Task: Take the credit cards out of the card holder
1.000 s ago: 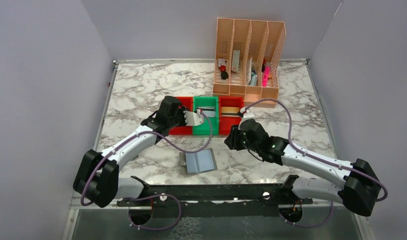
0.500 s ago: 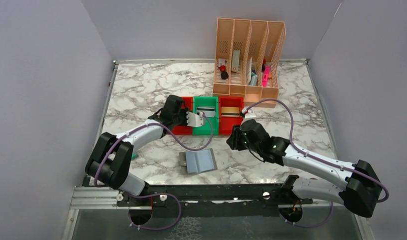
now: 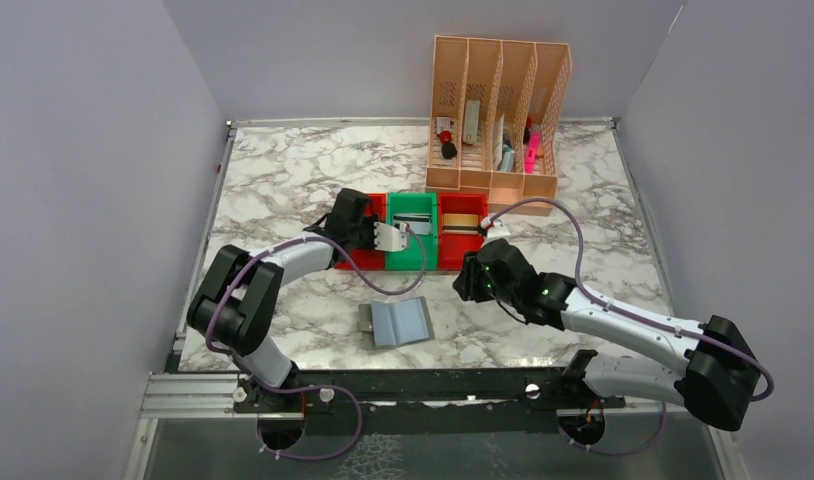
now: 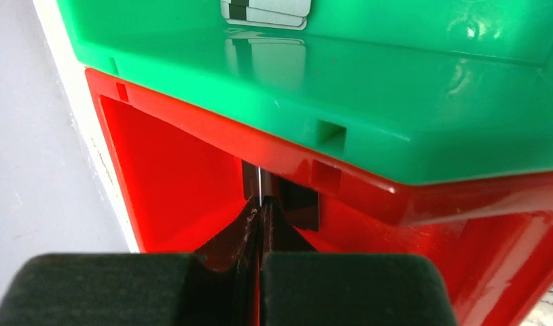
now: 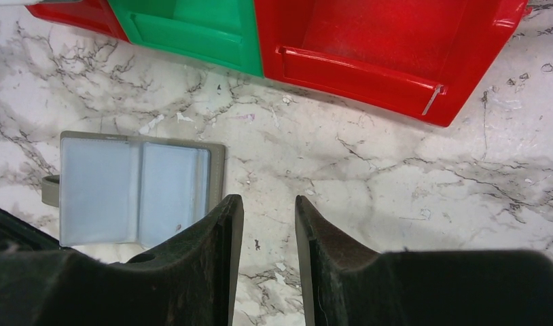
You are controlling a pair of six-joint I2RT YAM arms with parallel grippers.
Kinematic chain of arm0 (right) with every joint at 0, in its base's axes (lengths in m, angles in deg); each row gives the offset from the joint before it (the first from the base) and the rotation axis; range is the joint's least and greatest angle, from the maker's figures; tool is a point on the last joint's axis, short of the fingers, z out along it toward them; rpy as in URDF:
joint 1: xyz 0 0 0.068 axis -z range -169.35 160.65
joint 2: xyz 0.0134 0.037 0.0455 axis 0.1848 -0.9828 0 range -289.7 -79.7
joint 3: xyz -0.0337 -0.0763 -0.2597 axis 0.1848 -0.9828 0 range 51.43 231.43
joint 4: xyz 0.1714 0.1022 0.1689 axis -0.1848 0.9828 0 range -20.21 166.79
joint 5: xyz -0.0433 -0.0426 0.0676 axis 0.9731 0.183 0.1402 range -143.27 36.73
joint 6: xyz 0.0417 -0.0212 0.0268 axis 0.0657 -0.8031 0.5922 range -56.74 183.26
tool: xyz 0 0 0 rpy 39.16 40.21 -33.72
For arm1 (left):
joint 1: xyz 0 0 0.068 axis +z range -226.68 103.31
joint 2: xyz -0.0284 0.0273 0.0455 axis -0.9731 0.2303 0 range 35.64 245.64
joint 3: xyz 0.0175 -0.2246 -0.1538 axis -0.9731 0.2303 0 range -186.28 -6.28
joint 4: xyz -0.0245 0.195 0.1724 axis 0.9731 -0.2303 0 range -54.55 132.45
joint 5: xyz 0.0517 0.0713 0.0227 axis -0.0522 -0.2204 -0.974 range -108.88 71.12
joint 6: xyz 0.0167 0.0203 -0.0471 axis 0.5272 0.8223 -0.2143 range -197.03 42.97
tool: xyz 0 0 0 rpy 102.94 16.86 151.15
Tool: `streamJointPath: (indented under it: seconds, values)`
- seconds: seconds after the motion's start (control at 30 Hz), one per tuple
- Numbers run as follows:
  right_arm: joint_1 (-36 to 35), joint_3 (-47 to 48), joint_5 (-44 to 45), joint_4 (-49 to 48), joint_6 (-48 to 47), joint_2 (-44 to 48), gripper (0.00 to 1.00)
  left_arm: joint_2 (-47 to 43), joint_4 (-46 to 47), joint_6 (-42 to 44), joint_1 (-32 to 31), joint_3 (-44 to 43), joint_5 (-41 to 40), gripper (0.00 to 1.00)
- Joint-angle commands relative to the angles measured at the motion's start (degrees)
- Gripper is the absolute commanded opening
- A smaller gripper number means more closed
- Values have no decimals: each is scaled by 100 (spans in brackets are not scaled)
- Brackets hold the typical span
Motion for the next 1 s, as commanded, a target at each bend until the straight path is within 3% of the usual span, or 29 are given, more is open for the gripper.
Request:
streamJointPath:
  seconds: [0.0, 0.23, 0.43, 0.57, 0.67, 0.97]
  values:
    - [-12, -15, 166, 38, -56, -94, 40, 221, -19, 15, 34, -313, 87, 0]
    - [-12, 11, 162, 38, -58, -144, 40, 199, -38, 41, 42, -230, 149, 10]
    - [-12, 33, 194, 74, -66, -128, 40, 60, -128, 77, 59, -145, 293, 28]
    - [-12, 34, 226, 82, -75, -105, 40, 82, -245, 79, 78, -185, 284, 34]
    - [-12, 28, 232, 104, -67, -90, 40, 77, -386, 65, 86, -228, 268, 47]
    - [-12, 56, 237, 144, -58, -36, 40, -128, -373, -34, 103, -198, 287, 52]
